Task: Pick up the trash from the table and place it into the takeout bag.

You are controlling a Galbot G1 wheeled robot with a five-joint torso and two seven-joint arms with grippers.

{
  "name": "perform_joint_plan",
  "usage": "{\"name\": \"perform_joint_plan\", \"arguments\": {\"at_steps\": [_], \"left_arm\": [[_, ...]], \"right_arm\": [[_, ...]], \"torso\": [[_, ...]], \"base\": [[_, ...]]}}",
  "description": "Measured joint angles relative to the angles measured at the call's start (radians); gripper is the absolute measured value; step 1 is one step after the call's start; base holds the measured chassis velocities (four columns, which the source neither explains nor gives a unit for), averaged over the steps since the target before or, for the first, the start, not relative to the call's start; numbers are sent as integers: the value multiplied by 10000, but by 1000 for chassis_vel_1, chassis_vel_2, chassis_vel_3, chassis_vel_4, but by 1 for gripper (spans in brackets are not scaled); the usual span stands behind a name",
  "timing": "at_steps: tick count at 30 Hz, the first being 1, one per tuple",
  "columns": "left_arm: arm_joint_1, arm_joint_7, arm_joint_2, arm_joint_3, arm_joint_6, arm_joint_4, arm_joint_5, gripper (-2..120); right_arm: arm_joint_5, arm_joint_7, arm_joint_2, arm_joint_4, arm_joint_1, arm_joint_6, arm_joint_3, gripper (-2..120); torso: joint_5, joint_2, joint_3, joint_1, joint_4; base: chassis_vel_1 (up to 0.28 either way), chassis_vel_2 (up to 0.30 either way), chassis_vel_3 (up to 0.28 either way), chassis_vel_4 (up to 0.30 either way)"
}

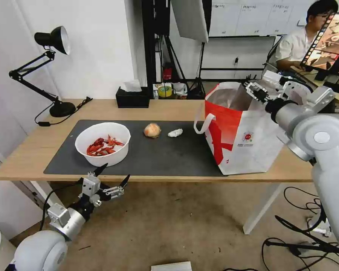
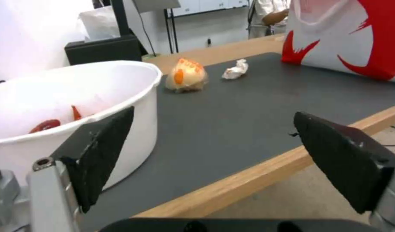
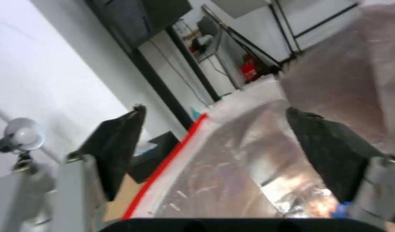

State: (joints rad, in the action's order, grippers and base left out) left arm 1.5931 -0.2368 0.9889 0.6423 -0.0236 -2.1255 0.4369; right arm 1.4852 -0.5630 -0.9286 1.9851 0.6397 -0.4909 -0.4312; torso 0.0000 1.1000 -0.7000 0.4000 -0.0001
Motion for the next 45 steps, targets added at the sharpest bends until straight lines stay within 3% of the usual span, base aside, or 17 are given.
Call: {"name": "perform_joint_plan", "arguments": {"at_steps": [3,8,10,11,14,19,22,26,34,45], "left_arm": [[76,0,-14,99,7,-17,11,100],[116,1,18,184,51,-21,22,100],[167,7,79,246,138,-27,49,100],[167,7,79,246,138,-27,49,100],[255,-7,92,365,500,46,191,100],[265,-13,127,419,571,86,233,100],[176,54,228,323,579,192,237,100],[-61,293,242,5,587,333,288,100],[-236,665,306,-231,733,552,299,100],[-46,1107,436,-69,768,738,166,100]], "right_arm": [[-21,479,213,116,-215,61,503,96],[-639,1516,481,304,-581,119,1403,100],[-1627,2509,577,465,-668,171,1901,100],[-1627,2509,577,465,-668,171,1901,100],[-3514,4107,843,757,-564,391,2436,100],[-4408,4617,1013,915,-336,784,2776,100],[-5599,5344,1122,877,486,1897,2886,100],[-6985,5745,1173,911,1718,2978,2708,100],[-8361,5785,932,1272,4029,4506,2178,100],[-9381,5026,265,956,5795,5592,2233,100]], "torso": [[0,0,0,0,1],[-2,0,0,0,1],[-1,0,1,0,3],[-1,0,1,0,3],[-1,0,0,-1,1],[-2,0,1,-1,3],[1,0,0,-1,1],[2,0,0,0,1],[-1,1,1,-1,-1],[1,0,1,-1,1]], "base": [[0,0,0,0],[0,0,0,0],[0,0,0,0],[0,0,0,0],[0,0,0,0],[0,0,0,0],[0,0,0,0],[0,0,0,0],[0,0,0,0],[0,0,0,0]]}}
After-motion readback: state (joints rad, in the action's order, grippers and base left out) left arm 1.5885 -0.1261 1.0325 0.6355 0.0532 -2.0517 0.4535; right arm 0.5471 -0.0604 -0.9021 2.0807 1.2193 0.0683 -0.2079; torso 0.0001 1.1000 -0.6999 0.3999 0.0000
